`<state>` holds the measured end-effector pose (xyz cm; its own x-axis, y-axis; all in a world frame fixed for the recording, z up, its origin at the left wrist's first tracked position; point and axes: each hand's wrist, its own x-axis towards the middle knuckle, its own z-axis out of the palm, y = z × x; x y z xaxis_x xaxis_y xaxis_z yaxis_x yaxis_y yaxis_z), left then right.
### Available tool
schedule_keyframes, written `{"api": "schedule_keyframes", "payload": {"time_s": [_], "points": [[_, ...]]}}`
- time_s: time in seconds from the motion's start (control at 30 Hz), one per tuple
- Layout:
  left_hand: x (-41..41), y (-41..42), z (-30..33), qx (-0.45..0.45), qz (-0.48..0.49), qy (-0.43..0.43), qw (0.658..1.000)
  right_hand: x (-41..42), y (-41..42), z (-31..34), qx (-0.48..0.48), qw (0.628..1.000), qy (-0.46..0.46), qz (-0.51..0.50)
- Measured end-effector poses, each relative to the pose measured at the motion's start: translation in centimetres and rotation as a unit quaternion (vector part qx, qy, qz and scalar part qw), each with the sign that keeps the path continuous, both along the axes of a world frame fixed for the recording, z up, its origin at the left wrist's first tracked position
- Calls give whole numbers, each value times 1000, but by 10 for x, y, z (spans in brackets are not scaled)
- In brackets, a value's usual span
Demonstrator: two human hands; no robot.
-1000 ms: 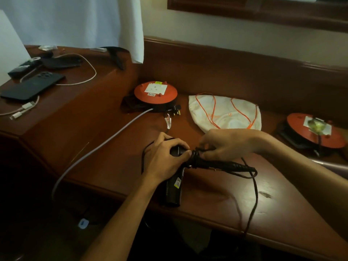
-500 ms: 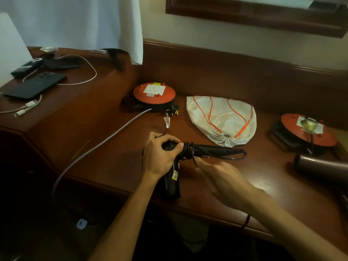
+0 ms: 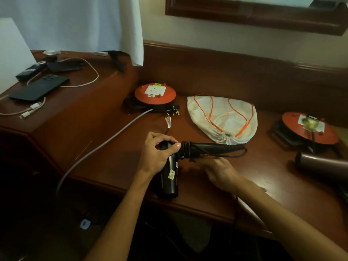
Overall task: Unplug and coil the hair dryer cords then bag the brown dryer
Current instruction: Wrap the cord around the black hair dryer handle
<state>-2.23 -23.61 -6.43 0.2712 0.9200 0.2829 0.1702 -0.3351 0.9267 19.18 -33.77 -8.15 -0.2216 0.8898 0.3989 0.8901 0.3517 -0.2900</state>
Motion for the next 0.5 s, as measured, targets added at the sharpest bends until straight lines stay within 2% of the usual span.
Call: {"api": "schedule_keyframes", "payload": {"time_s": [0.1, 0.2, 0.27, 0.37, 0.43, 0.5], "points": [[-4, 1, -1, -4, -7, -12, 1000, 2, 15, 5, -134, 982, 131, -15], [-10, 2, -2, -7, -30, -27, 999, 25, 40, 13, -302, 941, 126, -83], [-10, 3, -2, -3, -43, -21, 999, 38, 57, 26, -363, 924, 118, -31], [-8, 1, -1, 2, -62, -8, 998, 36, 74, 65, -410, 891, 193, 35], [-6, 0, 3, 23, -72, 40, 996, 29, 79, 85, -476, 854, 209, 31], [-3, -3, 10, 65, -66, 141, 986, 26, 82, 92, -534, 814, 229, 9]]}}
